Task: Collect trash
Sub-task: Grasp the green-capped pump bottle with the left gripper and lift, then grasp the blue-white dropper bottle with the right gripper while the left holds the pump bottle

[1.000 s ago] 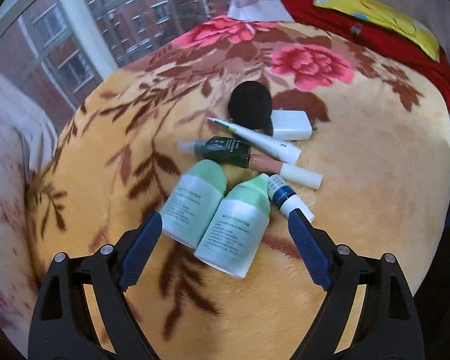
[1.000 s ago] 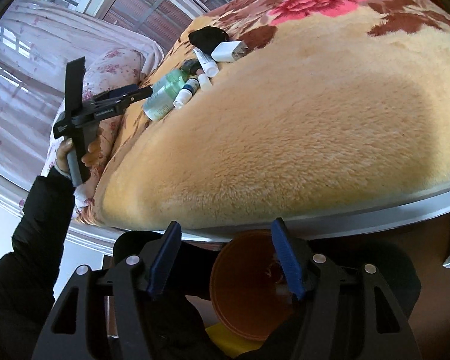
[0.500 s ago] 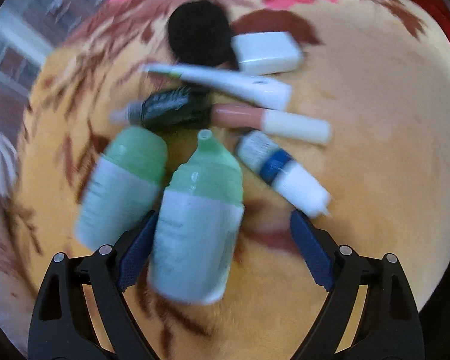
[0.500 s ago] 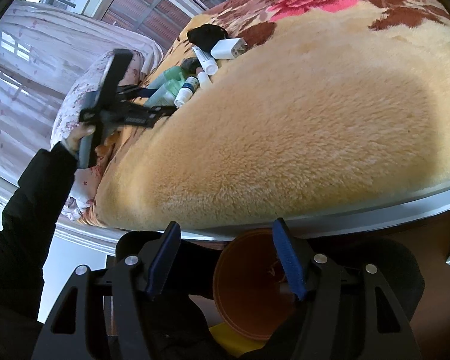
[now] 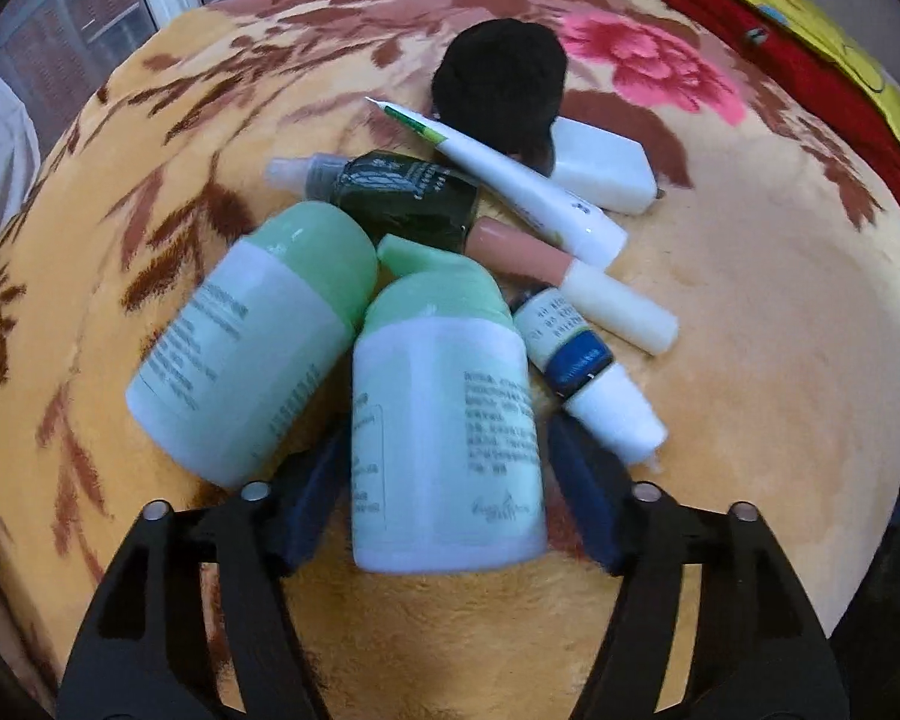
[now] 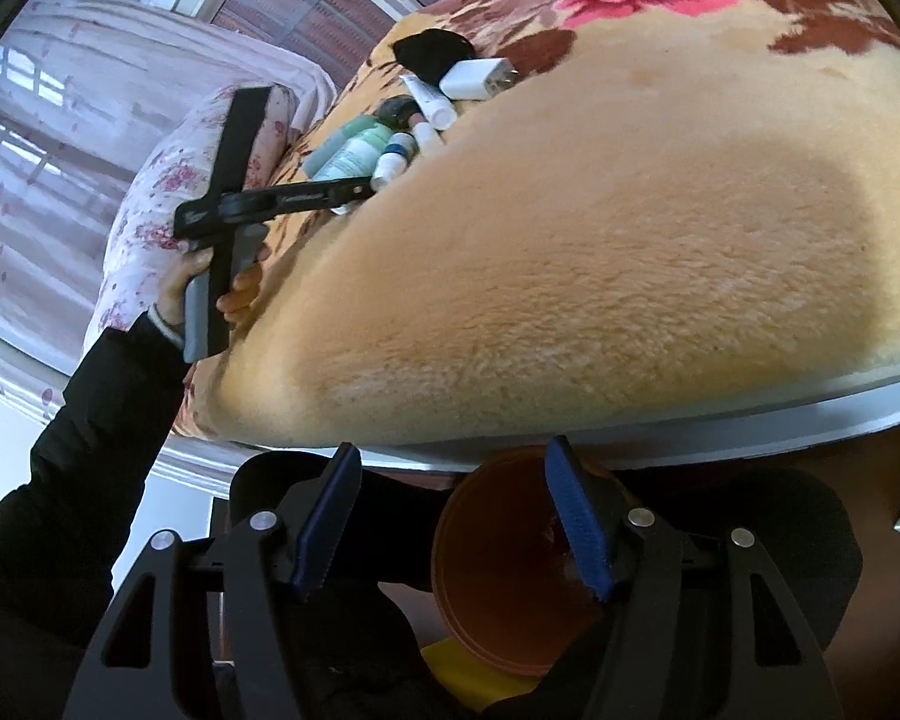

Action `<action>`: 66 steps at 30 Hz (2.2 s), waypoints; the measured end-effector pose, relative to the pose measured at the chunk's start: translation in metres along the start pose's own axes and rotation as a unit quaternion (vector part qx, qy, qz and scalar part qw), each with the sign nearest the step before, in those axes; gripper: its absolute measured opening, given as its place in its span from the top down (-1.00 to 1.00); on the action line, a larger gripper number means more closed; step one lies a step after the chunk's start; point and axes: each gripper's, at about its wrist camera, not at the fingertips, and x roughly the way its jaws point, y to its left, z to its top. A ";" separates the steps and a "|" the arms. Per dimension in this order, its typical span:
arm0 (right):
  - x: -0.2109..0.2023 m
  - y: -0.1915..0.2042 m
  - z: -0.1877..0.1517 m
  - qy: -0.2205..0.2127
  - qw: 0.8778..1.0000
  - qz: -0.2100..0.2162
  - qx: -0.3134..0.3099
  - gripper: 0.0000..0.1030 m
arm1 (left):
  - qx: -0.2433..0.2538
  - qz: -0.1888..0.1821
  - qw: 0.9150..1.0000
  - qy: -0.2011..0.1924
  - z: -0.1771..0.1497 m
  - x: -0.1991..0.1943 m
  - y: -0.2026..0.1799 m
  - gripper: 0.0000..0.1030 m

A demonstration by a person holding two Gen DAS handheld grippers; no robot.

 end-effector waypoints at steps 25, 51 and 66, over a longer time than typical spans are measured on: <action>0.013 0.073 0.072 -0.029 0.989 -0.036 -0.140 -0.19 | -0.197 0.097 0.953 -0.209 -0.123 -0.119 -0.043 0.10; 0.196 0.100 0.230 0.139 0.949 -0.144 -0.244 0.40 | -0.256 0.040 0.931 -0.255 -0.186 -0.127 -0.056 0.09; 0.191 0.123 0.232 0.143 0.942 -0.176 -0.246 0.54 | -0.261 0.022 0.933 -0.245 -0.183 -0.121 -0.062 0.09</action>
